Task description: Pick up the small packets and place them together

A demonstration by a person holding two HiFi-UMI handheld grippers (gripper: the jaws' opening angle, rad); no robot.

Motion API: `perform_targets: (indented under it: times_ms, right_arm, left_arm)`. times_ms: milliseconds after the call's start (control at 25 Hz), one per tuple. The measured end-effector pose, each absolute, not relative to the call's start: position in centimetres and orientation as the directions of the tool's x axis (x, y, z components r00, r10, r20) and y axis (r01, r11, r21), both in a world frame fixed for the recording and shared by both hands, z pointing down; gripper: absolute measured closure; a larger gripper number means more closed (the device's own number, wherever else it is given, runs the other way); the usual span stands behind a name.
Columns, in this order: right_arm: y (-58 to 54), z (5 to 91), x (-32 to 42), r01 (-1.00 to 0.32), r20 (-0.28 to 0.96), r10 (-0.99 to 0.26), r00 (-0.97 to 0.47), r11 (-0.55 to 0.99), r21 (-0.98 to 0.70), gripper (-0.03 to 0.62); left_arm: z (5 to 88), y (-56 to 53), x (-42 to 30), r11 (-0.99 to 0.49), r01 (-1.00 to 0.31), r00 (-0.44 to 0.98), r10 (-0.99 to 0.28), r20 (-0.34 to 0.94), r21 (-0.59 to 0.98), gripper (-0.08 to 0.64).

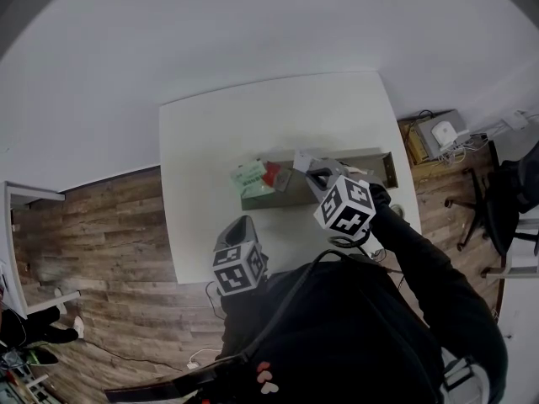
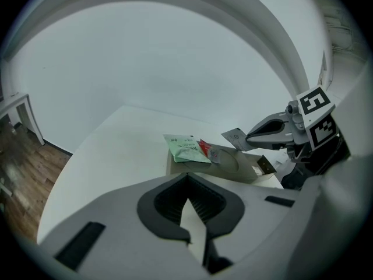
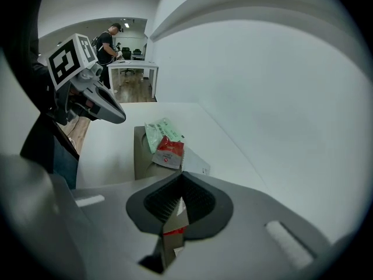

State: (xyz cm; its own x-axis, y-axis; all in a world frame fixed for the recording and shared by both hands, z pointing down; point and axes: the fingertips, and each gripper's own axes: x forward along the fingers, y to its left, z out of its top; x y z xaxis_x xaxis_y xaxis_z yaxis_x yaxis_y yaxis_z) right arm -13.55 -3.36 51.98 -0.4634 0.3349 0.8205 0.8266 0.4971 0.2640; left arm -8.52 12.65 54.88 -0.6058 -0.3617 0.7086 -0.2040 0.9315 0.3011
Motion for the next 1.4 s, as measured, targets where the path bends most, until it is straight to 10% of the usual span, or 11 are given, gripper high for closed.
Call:
perform_targets:
  times_ms: [1400]
  right_arm:
    - [0.4,56.6,-9.3,0.923,0.877,0.419,-0.236,0.379,0.067,0.586]
  left_arm:
    - [55.1,13.5,-7.9,0.937,-0.169,-0.612,-0.342,0.713,0.305,0.561]
